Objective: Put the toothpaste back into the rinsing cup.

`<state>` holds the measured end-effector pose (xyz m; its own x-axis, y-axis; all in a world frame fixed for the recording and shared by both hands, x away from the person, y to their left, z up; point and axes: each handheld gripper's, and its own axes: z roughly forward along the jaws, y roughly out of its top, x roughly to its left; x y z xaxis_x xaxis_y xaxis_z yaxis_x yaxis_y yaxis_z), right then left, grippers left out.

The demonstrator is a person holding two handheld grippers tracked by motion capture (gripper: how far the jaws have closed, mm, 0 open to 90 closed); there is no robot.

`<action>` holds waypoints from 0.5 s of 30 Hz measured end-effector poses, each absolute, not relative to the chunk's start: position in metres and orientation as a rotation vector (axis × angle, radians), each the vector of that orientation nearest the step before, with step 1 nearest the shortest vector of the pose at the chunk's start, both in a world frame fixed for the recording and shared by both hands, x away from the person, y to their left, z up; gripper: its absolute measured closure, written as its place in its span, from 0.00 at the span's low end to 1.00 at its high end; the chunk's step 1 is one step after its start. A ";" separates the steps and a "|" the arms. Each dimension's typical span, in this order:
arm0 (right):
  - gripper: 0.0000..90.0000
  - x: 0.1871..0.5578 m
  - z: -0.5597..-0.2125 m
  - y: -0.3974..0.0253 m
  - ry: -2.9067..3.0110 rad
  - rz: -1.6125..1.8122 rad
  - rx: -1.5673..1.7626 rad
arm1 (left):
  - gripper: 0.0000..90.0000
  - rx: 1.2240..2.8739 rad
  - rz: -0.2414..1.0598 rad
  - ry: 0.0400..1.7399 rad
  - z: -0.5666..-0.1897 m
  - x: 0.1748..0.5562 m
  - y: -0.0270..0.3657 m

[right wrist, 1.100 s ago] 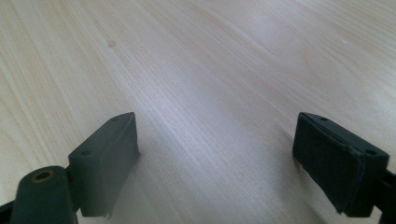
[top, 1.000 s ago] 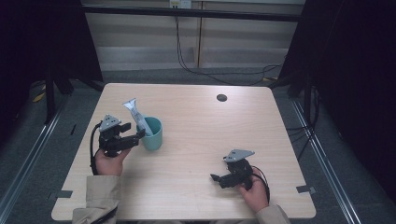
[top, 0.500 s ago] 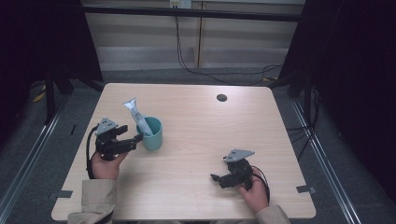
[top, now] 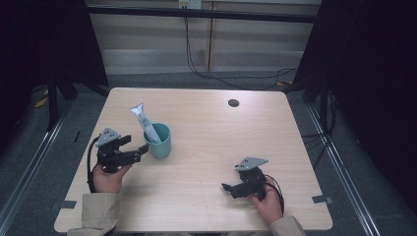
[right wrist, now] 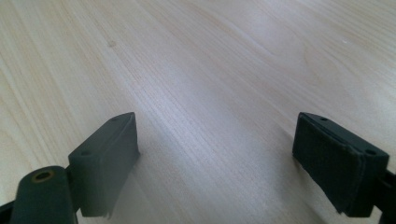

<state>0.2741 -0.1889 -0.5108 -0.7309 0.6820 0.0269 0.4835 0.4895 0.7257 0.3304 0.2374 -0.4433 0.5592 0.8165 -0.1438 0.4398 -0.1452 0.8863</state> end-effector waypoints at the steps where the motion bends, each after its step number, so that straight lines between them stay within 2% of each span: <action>1: 0.15 0.274 -0.511 -0.189 2.473 1.079 0.991 | 0.22 1.779 0.464 1.038 -0.444 0.330 0.238; 15: 0.15 0.274 -0.511 -0.189 2.473 1.079 0.990 | 0.18 1.811 0.458 1.022 -0.457 0.322 0.240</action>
